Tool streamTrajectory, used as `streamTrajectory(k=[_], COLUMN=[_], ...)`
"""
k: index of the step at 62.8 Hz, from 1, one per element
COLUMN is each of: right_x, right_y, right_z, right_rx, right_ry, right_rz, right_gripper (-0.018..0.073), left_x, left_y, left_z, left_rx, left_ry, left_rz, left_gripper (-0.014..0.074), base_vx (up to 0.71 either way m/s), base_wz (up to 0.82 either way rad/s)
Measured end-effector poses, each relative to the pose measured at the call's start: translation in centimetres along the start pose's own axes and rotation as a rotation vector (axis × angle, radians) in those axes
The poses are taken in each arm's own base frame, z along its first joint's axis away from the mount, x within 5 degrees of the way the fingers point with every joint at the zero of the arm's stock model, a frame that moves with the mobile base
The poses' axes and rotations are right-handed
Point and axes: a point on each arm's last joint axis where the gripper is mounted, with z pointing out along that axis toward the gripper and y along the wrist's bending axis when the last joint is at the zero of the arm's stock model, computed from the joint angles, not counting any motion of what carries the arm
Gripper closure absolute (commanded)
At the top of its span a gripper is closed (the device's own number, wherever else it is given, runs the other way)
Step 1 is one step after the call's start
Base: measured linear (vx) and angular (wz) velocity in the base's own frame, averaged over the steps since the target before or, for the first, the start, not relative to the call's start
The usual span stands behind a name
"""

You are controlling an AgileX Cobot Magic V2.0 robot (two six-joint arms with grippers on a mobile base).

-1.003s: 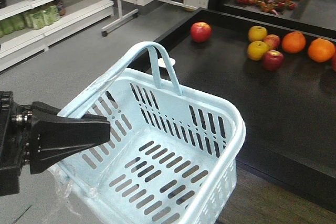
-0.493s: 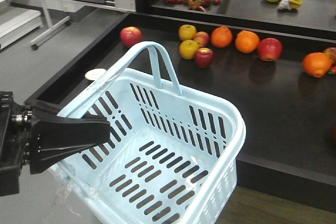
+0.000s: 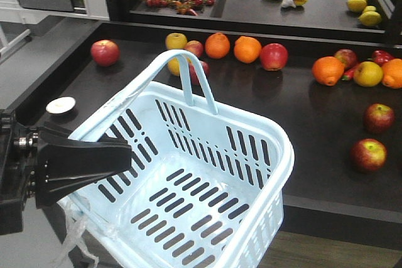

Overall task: Pick three apples into basket with both arms
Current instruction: 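Drive the base up to the fruit table edge holding the basket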

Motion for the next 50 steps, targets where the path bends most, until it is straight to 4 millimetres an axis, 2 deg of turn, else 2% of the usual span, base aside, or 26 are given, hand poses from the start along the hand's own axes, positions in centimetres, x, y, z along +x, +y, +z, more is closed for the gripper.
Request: streamTrajectory(k=[50], right_x=[0.00], right_y=[0.00], right_z=[0.00], right_rx=[0.000], right_ry=[0.000], right_rz=[0.000], right_gripper=[0.0561], left_x=[0.00], left_y=[0.00], left_z=[0.00], left_rx=[0.000], left_ry=[0.000], left_rz=[0.000], left_gripper=[0.0604], base_vx=[0.11], base_wz=[-0.21])
